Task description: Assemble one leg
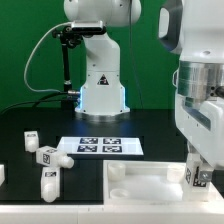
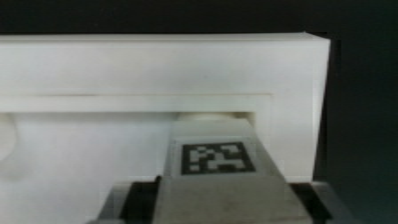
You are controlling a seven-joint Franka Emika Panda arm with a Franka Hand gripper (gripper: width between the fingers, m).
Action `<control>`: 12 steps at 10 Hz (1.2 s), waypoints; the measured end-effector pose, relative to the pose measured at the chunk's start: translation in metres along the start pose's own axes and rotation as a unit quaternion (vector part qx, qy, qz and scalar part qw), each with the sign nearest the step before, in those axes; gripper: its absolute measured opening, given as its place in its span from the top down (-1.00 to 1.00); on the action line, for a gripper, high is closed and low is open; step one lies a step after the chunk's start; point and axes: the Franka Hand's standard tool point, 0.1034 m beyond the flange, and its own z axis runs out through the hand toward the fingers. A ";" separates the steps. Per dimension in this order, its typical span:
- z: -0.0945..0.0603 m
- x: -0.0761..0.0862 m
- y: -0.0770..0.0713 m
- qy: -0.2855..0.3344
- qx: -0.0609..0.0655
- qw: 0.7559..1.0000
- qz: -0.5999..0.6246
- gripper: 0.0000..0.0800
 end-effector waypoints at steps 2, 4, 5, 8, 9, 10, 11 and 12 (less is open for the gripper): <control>0.001 0.001 -0.001 0.001 0.006 0.998 -0.064 -0.26; 0.001 0.002 -0.001 0.006 0.029 0.975 -0.220 -0.54; 0.002 0.005 0.006 0.007 0.025 0.934 -0.355 -0.60; 0.002 0.006 0.009 0.011 0.028 0.893 -0.449 -0.62; 0.002 0.007 0.009 0.017 0.026 0.859 -0.511 -0.62; 0.002 0.007 0.008 0.024 0.023 0.815 -0.579 -0.62; 0.002 0.006 0.009 0.021 0.025 0.836 -0.548 -0.62; 0.002 0.006 0.009 0.021 0.025 0.840 -0.541 -0.31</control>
Offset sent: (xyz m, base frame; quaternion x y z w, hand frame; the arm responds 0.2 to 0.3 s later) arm -0.0123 0.0091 0.0023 0.0558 -0.0381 -0.3478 0.9351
